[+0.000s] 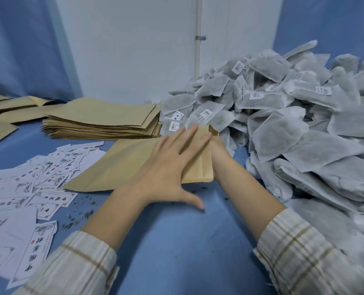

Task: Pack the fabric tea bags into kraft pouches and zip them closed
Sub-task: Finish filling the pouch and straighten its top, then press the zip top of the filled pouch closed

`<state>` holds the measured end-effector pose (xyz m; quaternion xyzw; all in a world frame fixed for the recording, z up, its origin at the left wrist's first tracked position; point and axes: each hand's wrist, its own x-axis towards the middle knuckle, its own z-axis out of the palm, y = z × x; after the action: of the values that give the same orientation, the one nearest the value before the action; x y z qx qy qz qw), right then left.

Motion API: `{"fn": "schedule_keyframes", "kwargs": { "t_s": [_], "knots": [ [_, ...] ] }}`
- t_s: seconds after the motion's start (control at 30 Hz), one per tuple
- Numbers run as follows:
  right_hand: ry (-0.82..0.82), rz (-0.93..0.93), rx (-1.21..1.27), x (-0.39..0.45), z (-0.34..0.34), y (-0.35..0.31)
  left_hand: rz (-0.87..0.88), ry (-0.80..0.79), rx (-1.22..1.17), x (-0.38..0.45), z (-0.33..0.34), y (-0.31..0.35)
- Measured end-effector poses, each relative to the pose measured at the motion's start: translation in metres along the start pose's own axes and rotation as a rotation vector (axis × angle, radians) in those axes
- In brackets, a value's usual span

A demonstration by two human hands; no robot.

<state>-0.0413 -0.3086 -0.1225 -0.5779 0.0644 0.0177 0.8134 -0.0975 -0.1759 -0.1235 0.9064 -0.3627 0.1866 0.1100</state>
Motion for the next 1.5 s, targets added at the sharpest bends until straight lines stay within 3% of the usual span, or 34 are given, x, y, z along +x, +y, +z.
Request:
{"fn": "schedule_keyframes", "kwargs": {
  "t_s": [0.13, 0.3, 0.5, 0.6, 0.73, 0.9, 1.0, 1.2, 1.37, 1.43, 1.5],
  "knots": [
    [0.056, -0.129, -0.010, -0.004, -0.009, -0.014, 0.095, 0.357, -0.028, -0.002, 0.000, -0.005],
    [0.143, -0.557, -0.324, 0.002, -0.035, -0.032, 0.096, 0.561, -0.103, -0.003, -0.023, -0.016],
    [-0.222, -0.512, -0.337, -0.001, -0.046, -0.030, 0.079, 0.594, -0.277, -0.013, -0.037, -0.017],
    [-0.242, -0.548, -0.318, -0.004, -0.042, -0.041, 0.067, 0.643, -0.338, -0.017, -0.054, -0.020],
    [-0.271, -0.618, -0.474, -0.011, -0.034, -0.069, 0.011, 0.779, -0.334, -0.016, -0.086, -0.020],
    [-0.336, -0.645, -0.281, -0.026, -0.013, -0.112, -0.275, 0.962, -0.544, -0.013, -0.126, -0.027],
    [-0.245, -0.689, -0.228, -0.033, 0.004, -0.143, -0.396, 0.978, -0.717, -0.003, -0.153, -0.030],
    [-0.222, -0.666, -0.202, -0.035, 0.029, -0.179, -0.539, 0.942, -0.972, 0.016, -0.172, -0.045],
    [0.048, -0.657, -0.244, -0.017, 0.031, -0.174, -0.673, 0.910, -1.141, 0.025, -0.165, -0.061],
    [0.134, -0.649, -0.319, -0.011, 0.032, -0.165, -0.680, 0.889, -1.146, 0.030, -0.158, -0.066],
    [0.104, -0.622, -0.358, -0.008, 0.036, -0.158, -0.677, 0.868, -1.104, 0.034, -0.150, -0.069]
  ]
}}
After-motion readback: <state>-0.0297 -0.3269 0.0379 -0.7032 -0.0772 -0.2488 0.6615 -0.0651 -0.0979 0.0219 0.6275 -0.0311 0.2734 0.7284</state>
